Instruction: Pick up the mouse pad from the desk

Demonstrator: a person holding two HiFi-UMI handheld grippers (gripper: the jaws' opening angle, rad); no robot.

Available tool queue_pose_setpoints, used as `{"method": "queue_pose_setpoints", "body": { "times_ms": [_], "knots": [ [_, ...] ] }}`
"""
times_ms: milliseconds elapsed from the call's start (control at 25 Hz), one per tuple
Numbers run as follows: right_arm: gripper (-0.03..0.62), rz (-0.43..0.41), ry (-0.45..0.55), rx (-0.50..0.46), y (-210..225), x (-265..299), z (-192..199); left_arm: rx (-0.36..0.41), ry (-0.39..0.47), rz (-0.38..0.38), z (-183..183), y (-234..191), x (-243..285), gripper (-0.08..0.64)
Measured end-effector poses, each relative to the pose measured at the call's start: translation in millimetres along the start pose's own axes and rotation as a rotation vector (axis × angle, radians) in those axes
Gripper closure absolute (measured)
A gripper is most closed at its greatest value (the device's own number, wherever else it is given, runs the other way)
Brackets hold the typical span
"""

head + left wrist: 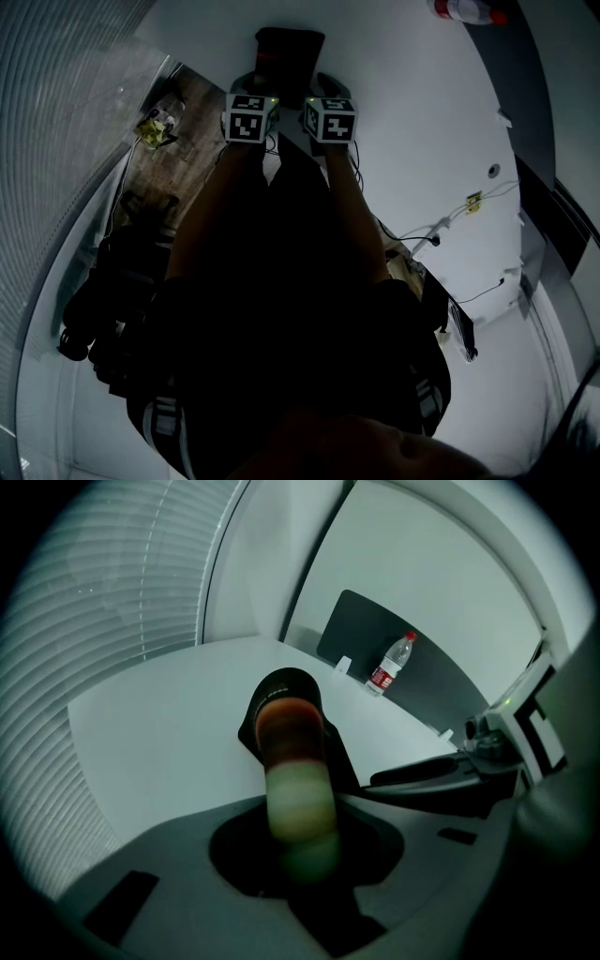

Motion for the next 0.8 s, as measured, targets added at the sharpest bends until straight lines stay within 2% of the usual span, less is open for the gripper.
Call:
{"method": "queue_pose_setpoints", "body": {
  "times_ms": [480,800],
  "knots": [
    [0.397,0.007,0.024,-0.003,-3,-12,4,-0.018,0.005,0.023,4,9,-13,0.522],
    [0.398,0.015,0.042,0.001,-3,-22,2,0.003,0.026,0.036,5,14,-18,0.528]
  ]
}}
Point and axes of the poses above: the fingertips, and each gripper's own axes: x forward along the fingers, y to its right, z out of its underside, the point moved 9 cm from there along -x, backward along the fingers, and after that the axes turned 11 degrees about -x, right-handed, at the moved point
